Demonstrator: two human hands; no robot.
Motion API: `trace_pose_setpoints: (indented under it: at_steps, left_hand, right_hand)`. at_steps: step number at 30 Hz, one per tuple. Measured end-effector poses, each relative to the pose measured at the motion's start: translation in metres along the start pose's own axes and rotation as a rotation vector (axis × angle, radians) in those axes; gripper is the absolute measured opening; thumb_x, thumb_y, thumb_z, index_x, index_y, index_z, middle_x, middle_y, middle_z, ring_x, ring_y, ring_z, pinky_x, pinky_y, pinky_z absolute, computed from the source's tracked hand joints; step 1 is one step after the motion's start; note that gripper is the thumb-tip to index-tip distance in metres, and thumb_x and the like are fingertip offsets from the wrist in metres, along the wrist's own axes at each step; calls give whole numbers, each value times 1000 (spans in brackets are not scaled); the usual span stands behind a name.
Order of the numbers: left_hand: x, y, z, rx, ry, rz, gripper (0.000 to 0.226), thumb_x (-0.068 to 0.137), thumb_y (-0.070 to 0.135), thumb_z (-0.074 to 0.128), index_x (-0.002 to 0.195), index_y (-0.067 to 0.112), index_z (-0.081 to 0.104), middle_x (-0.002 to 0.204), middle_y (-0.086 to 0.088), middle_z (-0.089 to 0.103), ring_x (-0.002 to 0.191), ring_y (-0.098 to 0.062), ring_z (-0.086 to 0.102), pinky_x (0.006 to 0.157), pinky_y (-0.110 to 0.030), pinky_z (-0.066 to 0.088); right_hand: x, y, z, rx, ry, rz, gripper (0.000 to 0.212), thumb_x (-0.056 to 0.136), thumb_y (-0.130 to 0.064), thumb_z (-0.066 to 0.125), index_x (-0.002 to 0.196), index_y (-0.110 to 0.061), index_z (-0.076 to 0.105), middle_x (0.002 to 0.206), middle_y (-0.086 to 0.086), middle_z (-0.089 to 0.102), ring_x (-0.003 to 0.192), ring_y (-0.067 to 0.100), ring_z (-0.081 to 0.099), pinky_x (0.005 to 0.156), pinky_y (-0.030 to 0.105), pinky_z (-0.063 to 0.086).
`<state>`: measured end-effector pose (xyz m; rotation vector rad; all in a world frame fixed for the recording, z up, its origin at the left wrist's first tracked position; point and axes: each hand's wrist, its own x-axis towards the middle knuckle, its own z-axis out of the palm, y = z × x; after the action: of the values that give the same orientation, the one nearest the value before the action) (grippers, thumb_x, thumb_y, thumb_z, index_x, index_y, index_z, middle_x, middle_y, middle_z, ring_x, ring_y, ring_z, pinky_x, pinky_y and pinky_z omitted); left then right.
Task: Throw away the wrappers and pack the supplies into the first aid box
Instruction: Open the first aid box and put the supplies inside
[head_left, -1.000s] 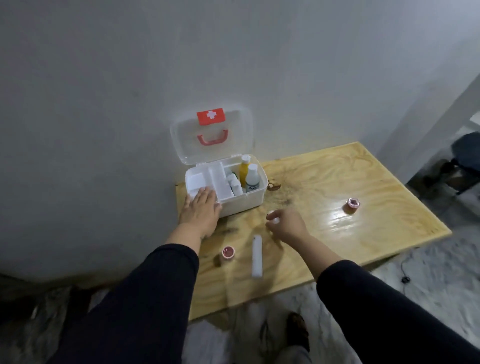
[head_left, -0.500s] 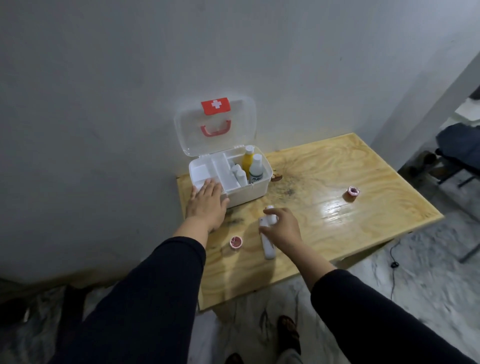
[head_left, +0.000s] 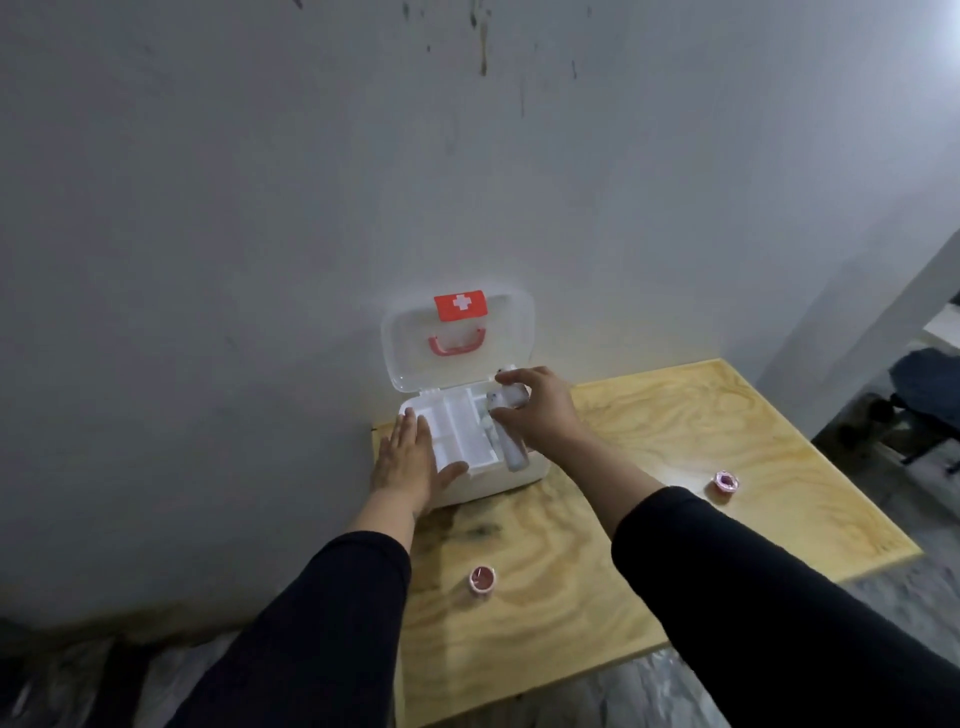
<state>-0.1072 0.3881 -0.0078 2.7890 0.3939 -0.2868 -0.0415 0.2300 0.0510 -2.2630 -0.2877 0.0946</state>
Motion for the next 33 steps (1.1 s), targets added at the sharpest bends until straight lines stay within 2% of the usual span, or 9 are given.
trace_pose_setpoints:
  at_steps: [6,12,16,19,22,25,29,31,33]
  left_hand:
    - [4,-7,8,-74,14,-35,98,91,62,45,156,7,-4,165,-5,-8,153,-20,-4,124,-35,9]
    - [2,-10,9,-103,20,-17,97,92,61,45,156,8,-6,165,-4,-10,153,-19,-5,123,-33,11]
    - [1,-10,6,-123,-14,-34,99,91,62,45,156,11,-9,165,-1,-12,153,-20,-4,123,-36,12]
    - [-4,-14,1,-139,2,-49,98,91,59,49,156,12,-8,165,-3,-9,153,-23,-3,124,-40,10]
    - [-10,-27,-2,-160,60,-42,98,90,56,54,156,12,-3,166,-5,-3,153,-22,-3,124,-44,7]
    - [-19,-37,-2,-138,38,-28,96,90,56,54,156,12,0,166,-5,-4,153,-20,-7,124,-44,2]
    - [-32,-40,-1,-61,-17,-18,95,92,56,50,156,9,-1,166,-5,-5,153,-19,-8,124,-42,-4]
    - [-37,-39,0,-60,-28,-9,91,91,54,53,156,10,6,166,-6,4,153,-21,2,125,-43,3]
    - [-42,-38,0,-87,-44,-11,79,91,50,57,153,17,22,159,-7,28,147,-27,27,120,-44,24]
  right_hand:
    - [33,-8,38,-74,-75,-1,47,80,-13,71,126,-15,59,132,5,49,116,23,56,101,29,42]
    - [41,-3,56,-169,-108,-54,39,85,-15,65,124,-16,61,132,5,51,114,26,58,100,37,48]
    - [40,-11,54,-201,-96,-136,36,88,-1,52,115,-20,66,126,3,58,107,25,62,90,34,52]
    - [31,-19,53,-286,-203,-208,34,88,-3,53,115,-25,52,124,3,63,103,28,62,78,37,55]
    - [22,-23,55,-339,-303,-225,41,86,-2,52,116,-28,41,123,-1,65,101,27,61,59,32,50]
    - [12,-24,59,-378,-374,-243,46,84,-1,47,118,-30,43,123,-5,65,104,24,60,74,40,56]
    - [-3,-19,66,-415,-419,-257,59,82,4,45,128,-34,43,128,-7,63,115,22,56,79,35,48]
    - [-9,-16,66,-391,-405,-242,56,85,0,49,130,-32,44,130,-5,61,117,21,55,82,34,47]
    - [-15,-12,65,-374,-362,-237,43,88,-8,53,125,-28,50,127,-2,60,112,22,58,80,30,44]
